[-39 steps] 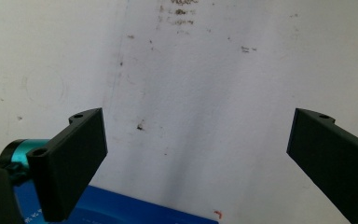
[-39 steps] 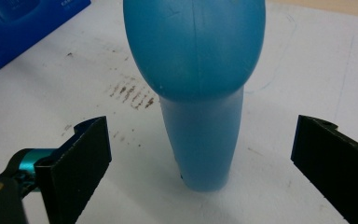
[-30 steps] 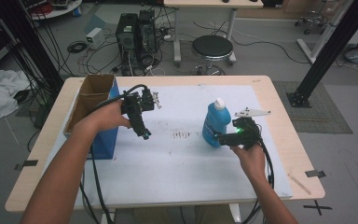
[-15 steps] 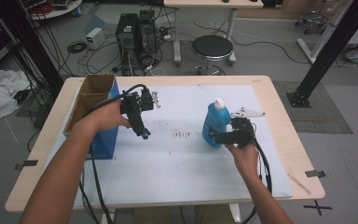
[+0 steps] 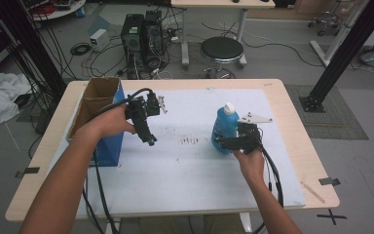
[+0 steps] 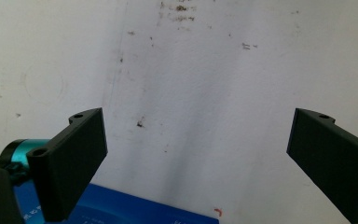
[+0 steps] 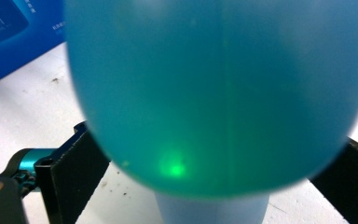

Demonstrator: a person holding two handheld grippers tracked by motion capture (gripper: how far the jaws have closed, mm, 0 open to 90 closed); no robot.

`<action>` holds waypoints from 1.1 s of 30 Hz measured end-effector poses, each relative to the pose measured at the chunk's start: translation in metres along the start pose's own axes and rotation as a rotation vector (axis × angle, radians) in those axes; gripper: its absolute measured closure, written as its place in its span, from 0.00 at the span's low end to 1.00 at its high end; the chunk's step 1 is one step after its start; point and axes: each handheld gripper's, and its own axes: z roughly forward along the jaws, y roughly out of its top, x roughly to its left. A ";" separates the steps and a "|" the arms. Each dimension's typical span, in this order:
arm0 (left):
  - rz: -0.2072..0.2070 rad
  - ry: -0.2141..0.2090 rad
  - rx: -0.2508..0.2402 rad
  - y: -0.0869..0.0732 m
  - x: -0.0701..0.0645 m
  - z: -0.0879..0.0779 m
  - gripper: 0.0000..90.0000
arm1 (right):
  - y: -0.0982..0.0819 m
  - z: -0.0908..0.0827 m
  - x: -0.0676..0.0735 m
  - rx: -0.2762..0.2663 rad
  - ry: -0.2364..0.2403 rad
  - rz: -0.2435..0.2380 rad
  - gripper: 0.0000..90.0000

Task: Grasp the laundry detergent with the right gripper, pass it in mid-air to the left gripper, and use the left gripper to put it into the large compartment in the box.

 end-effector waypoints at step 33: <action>-0.003 0.000 -0.005 0.000 0.000 0.001 0.05 | -0.006 0.004 0.000 -0.074 -0.011 -0.001 0.30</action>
